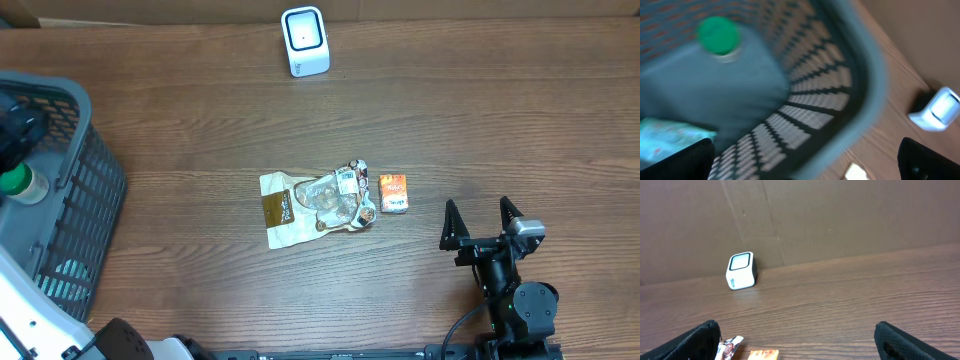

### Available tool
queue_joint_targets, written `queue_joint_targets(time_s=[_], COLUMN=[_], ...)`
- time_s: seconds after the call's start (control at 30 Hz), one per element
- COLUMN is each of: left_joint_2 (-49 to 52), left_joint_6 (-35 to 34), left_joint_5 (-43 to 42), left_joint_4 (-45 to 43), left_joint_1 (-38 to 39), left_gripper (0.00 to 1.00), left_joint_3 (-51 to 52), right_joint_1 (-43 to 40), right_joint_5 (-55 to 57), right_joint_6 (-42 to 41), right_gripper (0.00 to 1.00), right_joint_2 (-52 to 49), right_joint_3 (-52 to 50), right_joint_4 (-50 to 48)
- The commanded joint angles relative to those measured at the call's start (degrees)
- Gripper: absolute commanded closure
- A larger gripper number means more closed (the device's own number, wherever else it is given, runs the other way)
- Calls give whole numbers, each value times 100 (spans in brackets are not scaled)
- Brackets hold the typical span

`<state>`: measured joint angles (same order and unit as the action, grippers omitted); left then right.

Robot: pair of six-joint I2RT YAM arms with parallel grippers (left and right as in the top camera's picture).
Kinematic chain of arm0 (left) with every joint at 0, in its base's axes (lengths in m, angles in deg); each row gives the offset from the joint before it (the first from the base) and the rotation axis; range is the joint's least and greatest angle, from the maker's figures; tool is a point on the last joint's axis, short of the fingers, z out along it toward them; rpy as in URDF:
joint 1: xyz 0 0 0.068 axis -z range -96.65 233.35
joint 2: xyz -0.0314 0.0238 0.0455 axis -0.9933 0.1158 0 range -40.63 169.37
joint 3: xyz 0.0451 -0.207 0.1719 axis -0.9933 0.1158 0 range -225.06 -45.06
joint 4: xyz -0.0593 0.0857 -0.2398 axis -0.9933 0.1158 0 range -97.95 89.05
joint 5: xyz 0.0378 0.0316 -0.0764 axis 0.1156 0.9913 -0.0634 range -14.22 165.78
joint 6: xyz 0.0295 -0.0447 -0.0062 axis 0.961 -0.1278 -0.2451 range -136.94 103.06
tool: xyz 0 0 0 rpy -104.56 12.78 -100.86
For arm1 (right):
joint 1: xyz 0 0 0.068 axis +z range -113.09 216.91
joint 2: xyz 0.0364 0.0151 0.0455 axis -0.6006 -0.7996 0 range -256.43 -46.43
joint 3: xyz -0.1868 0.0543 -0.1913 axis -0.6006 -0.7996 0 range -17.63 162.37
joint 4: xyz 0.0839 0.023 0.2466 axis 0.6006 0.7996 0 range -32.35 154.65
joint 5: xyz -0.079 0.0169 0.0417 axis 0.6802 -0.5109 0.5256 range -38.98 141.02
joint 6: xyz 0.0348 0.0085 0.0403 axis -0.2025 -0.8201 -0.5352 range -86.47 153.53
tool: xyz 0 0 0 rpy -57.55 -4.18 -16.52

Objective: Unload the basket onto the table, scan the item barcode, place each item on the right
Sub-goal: 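Lift the bag out and set it on the table beside the box, then lower the left gripper into the basket and grasp the green snack bag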

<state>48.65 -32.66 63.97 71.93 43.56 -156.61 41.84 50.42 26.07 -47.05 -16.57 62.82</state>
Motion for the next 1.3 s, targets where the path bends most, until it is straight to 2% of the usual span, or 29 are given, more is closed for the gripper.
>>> queue_joint_targets(time_s=[0.0,0.13,0.33,0.53,0.73,0.93,1.27], left_joint_2=[-125,-125,-122,-120,-9,376,1215], left_joint_6=[-367,-402,-326,-4,96,94,66], left_joint_5=[448,798,1049,1670,1821,1797,1799], left_joint_4=[-17,-214,-955,-1609,-2302,-2715,-2774], left_joint_1=[-271,-610,-1132,-1172,-1172,-1165,-1167], left_gripper=[0,0,0,5,9,13,14], left_joint_3=[444,1281,2594,3488,4393,4723,4723], right_joint_1=[31,31,31,31,31,31,31], right_joint_5=[48,46,48,46,48,48,48], right_joint_6=[2,2,2,2,2,2,2], right_gripper=[0,0,0,0,0,0,0], right_joint_2=[46,46,46,46,46,46,46], right_joint_3=[-59,-59,-59,-59,-59,-59,-59], right_joint_4=[-33,-33,-33,-33,-33,-33,-33])
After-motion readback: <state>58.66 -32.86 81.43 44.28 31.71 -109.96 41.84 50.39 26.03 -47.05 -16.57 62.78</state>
